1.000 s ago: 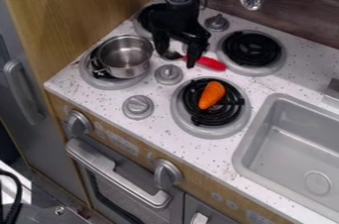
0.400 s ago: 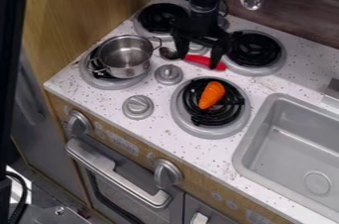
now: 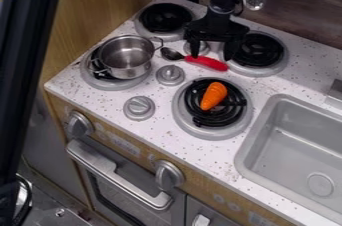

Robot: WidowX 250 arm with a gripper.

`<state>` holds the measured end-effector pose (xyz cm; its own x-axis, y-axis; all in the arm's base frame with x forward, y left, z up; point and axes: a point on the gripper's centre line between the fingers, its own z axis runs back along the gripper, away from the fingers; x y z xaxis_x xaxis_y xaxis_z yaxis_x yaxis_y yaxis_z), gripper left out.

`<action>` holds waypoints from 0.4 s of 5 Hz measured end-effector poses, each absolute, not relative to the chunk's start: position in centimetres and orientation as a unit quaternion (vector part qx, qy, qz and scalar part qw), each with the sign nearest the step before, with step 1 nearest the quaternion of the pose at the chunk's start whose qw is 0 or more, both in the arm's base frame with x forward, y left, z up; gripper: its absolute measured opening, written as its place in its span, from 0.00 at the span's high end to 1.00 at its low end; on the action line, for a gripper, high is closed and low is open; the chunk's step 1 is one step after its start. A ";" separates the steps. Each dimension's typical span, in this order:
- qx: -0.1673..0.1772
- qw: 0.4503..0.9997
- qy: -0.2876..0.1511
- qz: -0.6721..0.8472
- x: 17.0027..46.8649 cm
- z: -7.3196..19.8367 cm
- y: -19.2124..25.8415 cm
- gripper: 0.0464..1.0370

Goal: Put the red object on the upper right burner

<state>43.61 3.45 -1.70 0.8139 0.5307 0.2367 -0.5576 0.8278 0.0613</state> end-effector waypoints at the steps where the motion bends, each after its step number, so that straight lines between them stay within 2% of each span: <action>1: 0.074 0.929 -0.113 0.344 43.7 -2.8 3.9 0.04; 2: 0.078 0.918 -0.127 0.368 44.3 -2.9 4.2 0.04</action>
